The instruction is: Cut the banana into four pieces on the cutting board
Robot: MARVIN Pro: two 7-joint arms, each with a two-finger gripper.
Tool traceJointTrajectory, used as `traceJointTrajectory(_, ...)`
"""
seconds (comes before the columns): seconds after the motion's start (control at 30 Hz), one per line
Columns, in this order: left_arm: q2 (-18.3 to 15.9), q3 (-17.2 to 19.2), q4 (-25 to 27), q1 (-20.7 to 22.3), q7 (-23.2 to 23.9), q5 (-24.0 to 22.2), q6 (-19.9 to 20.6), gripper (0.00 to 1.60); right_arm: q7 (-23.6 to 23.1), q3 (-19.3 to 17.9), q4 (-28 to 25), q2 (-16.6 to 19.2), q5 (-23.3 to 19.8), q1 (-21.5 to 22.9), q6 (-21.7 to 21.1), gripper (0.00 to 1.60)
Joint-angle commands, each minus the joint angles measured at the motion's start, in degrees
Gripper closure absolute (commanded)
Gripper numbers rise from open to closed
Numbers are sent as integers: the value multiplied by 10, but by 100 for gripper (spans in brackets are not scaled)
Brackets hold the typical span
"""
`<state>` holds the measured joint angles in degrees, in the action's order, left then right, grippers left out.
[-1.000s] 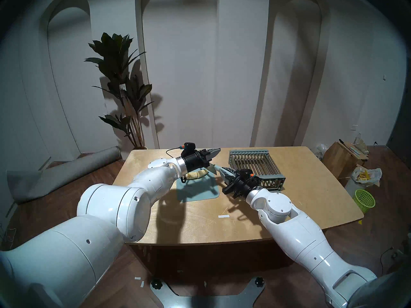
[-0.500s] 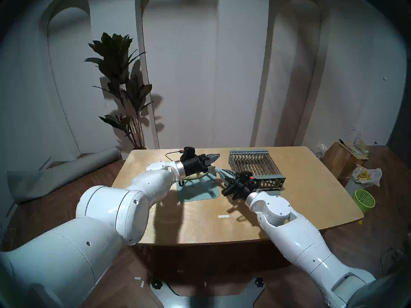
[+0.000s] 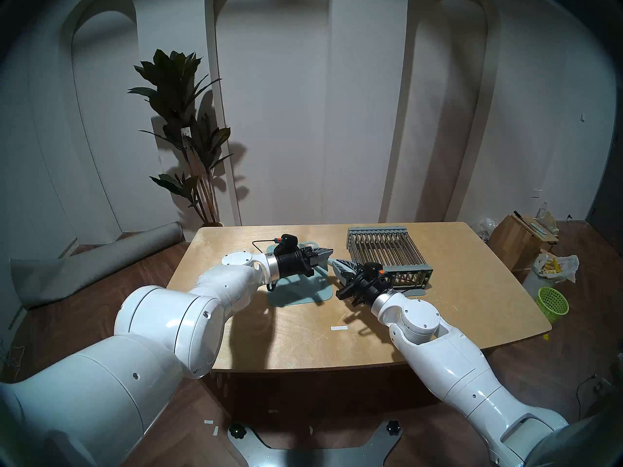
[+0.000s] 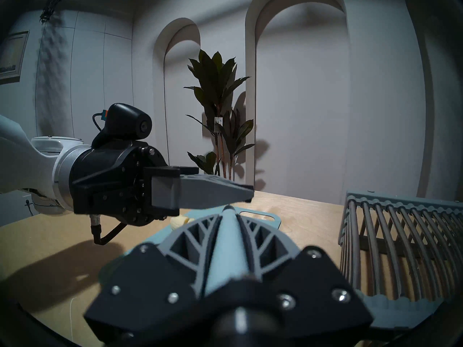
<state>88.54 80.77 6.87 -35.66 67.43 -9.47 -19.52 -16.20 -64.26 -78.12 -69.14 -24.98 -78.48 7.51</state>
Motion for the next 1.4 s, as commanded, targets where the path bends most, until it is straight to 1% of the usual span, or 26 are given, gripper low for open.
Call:
traceJointTrajectory(0.0,-1,-12,6,4,-2,13,-11,160,-1,-3,-5,-10,-2,11,14,160)
traceJointTrajectory(0.53,-3,-19,0,-8,-16,19,-21,160,0,-8,15,-17,-9,13,10,160)
traceJointTrajectory(1.37,1,-15,-9,-33,-33,12,-27,160,-2,-7,39,-16,-17,12,7,160)
